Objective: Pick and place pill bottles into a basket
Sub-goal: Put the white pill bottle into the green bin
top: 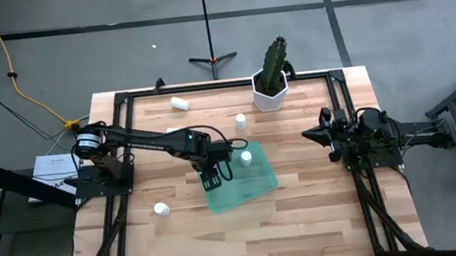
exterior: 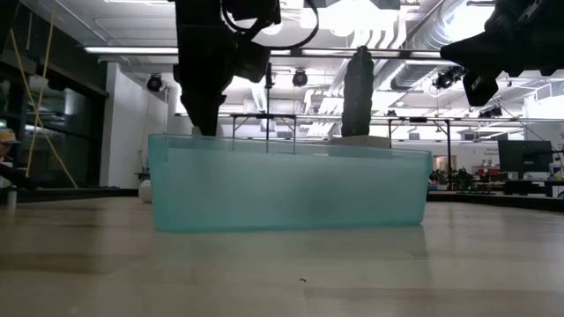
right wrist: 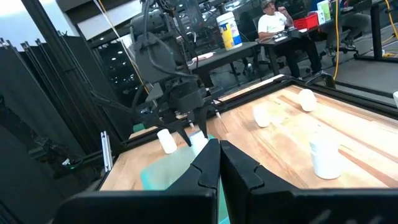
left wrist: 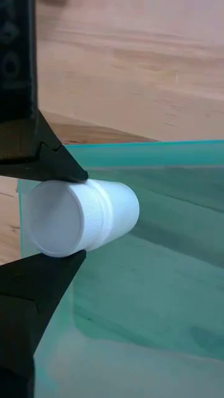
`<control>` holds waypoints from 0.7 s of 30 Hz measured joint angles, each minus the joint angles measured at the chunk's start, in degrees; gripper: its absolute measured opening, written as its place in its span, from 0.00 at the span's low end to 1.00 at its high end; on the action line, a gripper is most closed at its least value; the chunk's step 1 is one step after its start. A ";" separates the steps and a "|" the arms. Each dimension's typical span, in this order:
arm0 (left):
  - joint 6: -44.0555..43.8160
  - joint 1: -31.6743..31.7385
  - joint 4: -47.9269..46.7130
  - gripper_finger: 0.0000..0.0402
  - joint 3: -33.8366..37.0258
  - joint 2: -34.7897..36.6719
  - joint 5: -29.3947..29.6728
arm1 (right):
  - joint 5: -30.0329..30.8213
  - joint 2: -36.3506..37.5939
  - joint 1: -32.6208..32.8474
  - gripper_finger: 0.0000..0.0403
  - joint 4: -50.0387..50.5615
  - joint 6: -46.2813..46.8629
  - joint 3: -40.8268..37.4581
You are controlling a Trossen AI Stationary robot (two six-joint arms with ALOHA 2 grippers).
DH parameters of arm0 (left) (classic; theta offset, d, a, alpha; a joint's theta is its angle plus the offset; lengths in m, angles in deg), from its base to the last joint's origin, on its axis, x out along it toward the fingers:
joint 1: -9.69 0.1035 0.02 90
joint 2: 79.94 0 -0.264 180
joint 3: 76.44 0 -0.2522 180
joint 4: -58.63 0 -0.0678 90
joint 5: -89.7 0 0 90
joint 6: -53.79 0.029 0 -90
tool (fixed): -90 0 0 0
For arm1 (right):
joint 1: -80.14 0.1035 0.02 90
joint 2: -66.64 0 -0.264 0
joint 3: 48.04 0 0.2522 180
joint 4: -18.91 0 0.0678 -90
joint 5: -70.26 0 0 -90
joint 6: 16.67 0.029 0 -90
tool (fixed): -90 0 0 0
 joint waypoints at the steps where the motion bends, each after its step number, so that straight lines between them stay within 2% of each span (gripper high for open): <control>1: 0.22 0.27 -0.07 0.48 0.00 0.00 -0.45 | 0.02 0.00 0.00 0.00 0.00 -0.06 0.00; 10: 2.66 0.50 -0.53 0.48 0.00 -0.03 -1.12 | -0.01 0.00 0.00 0.00 0.04 -0.16 0.00; 21: 2.91 0.38 0.12 0.48 0.06 -4.32 -2.82 | 0.78 -0.22 -0.01 0.00 1.08 -0.22 0.00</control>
